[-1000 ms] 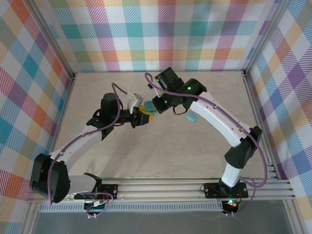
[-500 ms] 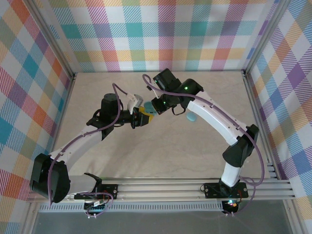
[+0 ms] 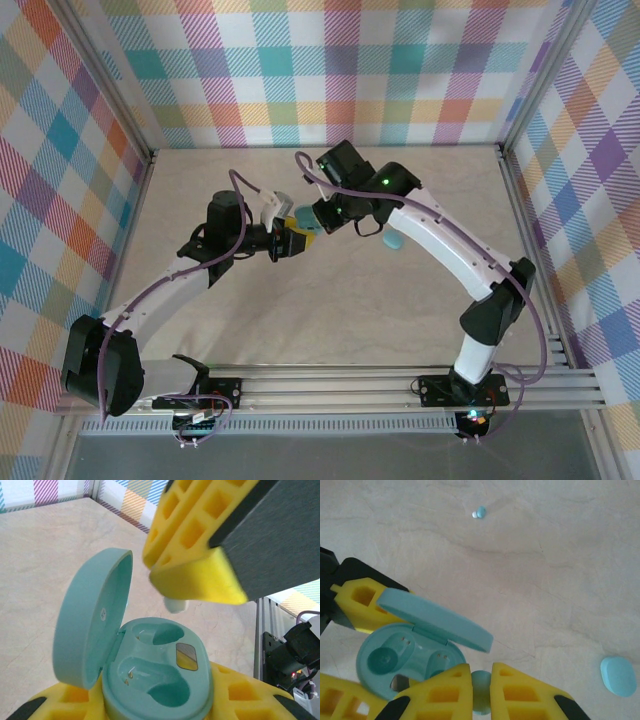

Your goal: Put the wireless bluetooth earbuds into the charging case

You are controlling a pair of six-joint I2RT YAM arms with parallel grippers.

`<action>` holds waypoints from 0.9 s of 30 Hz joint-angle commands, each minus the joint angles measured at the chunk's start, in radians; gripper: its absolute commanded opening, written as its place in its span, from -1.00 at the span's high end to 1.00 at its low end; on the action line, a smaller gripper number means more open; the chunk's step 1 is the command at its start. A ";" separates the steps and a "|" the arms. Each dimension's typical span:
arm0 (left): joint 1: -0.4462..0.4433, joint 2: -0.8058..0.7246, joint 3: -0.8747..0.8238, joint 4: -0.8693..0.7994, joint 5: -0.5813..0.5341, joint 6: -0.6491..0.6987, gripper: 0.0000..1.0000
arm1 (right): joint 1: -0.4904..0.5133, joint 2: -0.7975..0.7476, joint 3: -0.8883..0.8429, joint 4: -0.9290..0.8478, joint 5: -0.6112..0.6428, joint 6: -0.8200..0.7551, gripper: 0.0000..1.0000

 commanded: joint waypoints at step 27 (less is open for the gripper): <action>-0.010 -0.014 0.038 0.079 0.021 -0.078 0.76 | 0.011 -0.030 -0.058 0.083 -0.034 0.026 0.74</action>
